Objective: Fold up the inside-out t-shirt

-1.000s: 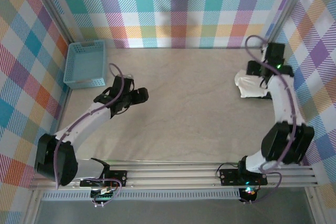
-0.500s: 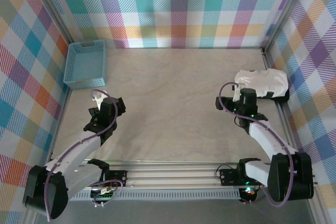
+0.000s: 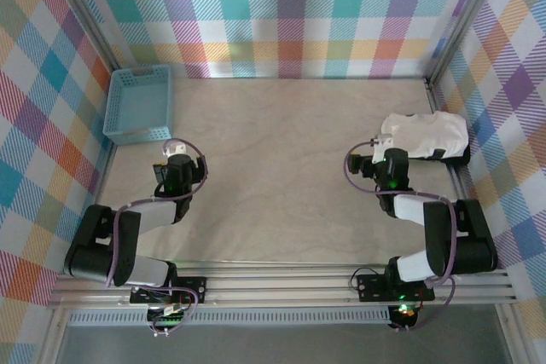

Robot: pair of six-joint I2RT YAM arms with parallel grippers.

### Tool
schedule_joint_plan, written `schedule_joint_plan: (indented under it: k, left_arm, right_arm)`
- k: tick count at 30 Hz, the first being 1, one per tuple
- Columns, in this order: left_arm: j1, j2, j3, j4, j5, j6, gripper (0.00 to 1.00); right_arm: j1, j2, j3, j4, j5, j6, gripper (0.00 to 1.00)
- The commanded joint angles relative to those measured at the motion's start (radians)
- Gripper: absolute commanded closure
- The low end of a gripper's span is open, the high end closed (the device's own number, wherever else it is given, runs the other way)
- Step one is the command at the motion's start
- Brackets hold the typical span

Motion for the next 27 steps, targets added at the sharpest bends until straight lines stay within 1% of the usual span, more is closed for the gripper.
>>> schedule_joint_plan:
  k: [1,2,3,4,5,6,9,17,19,27]
  left_arm:
    - [0.021,0.088,-0.028,0.247,0.079,0.064,0.0]
    - [0.024,0.111,-0.025,0.269,0.094,0.067,0.0]
    - [0.043,0.099,0.003,0.186,0.135,0.051,0.0]
    - [0.065,0.113,0.023,0.163,0.176,0.04,0.0]
    - [0.085,0.13,0.035,0.161,0.208,0.031,0.0]
    - [0.1,0.126,0.035,0.146,0.239,0.021,0.0]
    - [0.101,0.144,0.021,0.185,0.267,0.033,0.0]
    - [0.102,0.146,0.015,0.198,0.268,0.034,0.0]
    - [0.102,0.151,0.005,0.225,0.267,0.036,0.0]
    - [0.101,0.15,0.006,0.221,0.268,0.036,0.0]
  right_arm:
    - [-0.023,0.042,-0.023,0.164,-0.04,-0.017,0.0]
    - [-0.028,0.065,-0.025,0.188,-0.048,-0.015,0.0]
    - [-0.037,0.093,-0.021,0.201,-0.054,-0.005,0.0]
    - [-0.042,0.107,-0.017,0.218,-0.048,0.004,0.01]
    - [-0.048,0.094,-0.005,0.173,-0.054,0.008,0.0]
    - [-0.055,0.098,0.001,0.165,-0.061,0.015,0.0]
    - [-0.065,0.099,0.01,0.15,-0.07,0.023,0.0]
    - [-0.067,0.096,0.012,0.143,-0.075,0.024,0.0]
    - [-0.066,0.096,0.012,0.143,-0.075,0.025,0.0]
    - [-0.066,0.099,0.015,0.14,-0.075,0.025,0.0]
